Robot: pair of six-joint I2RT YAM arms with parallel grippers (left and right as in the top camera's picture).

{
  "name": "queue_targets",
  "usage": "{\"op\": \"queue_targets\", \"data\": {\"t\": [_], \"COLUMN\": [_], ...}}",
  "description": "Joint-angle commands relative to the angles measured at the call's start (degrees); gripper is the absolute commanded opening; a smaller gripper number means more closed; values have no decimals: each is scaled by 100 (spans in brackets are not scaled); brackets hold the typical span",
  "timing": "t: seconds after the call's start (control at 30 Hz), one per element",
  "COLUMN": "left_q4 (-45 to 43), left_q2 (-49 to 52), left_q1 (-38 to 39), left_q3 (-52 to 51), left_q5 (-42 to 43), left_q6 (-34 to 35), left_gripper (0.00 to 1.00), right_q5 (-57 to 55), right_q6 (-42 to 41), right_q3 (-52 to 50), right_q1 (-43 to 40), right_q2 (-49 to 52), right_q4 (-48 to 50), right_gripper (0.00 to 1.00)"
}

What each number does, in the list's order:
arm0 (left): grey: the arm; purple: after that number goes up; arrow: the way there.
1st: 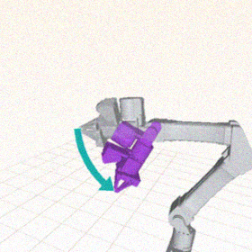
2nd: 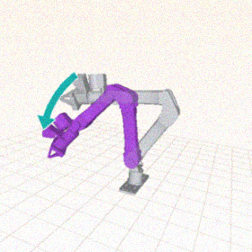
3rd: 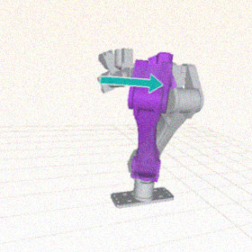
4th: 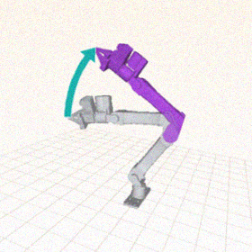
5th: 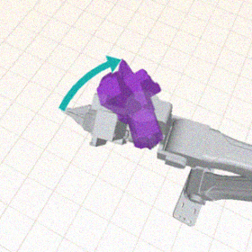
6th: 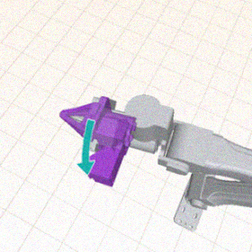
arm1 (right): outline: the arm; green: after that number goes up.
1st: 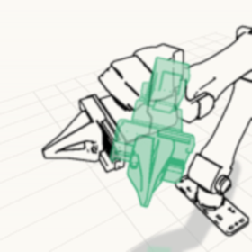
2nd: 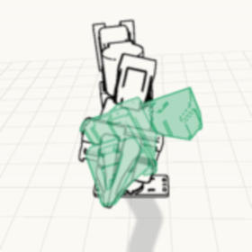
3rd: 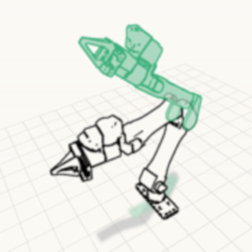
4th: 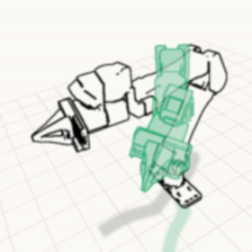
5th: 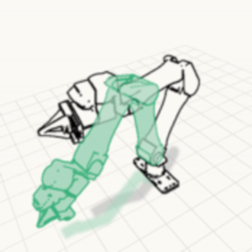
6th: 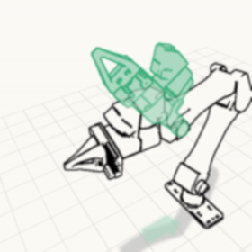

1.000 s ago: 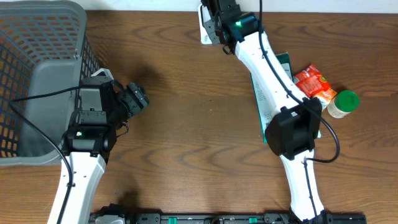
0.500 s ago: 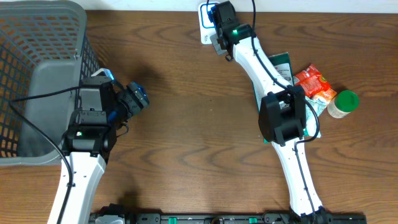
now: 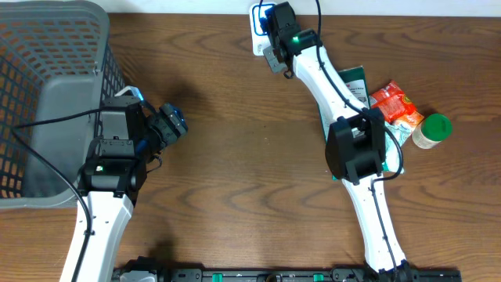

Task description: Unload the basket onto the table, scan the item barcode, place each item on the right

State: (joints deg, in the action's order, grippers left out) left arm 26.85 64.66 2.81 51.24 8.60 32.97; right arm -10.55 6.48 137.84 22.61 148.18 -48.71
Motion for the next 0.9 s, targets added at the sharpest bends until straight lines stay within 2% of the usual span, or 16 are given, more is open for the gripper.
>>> {"op": "queue_targets", "data": {"t": [0.0, 0.07, 0.1, 0.23, 0.5, 0.7, 0.87], "left_q4": [11, 11, 11, 11, 11, 11, 11], "left_q2": [7, 9, 7, 9, 7, 9, 9], "left_q1": [0, 0, 0, 0, 0, 0, 0], "left_q3": [52, 52, 52, 52, 52, 52, 52], "left_q5": [-98, -96, -98, -96, -98, -98, -98], "left_q6": [-37, -39, -39, -37, -39, -39, -39], "left_gripper": [86, 86, 86, 86, 86, 86, 86], "right_q5": [496, 505, 485, 476, 452, -122, -577], "right_q6": [-203, -365, -691, -1062, -1141, -1375, -1298], "right_q3": [214, 214, 214, 214, -59, -1373, -3032], "right_q1": [20, 20, -13, -295, -1320, -1864, -2111], "right_q2": [-1099, -1469, -1875, -2743, -2920, -2920, -2920], "right_q4": [-470, -942, -1528, -2889, -4409, -4019, -2726], "right_gripper": [1, 1, 1, 1, 1, 1, 1]}}
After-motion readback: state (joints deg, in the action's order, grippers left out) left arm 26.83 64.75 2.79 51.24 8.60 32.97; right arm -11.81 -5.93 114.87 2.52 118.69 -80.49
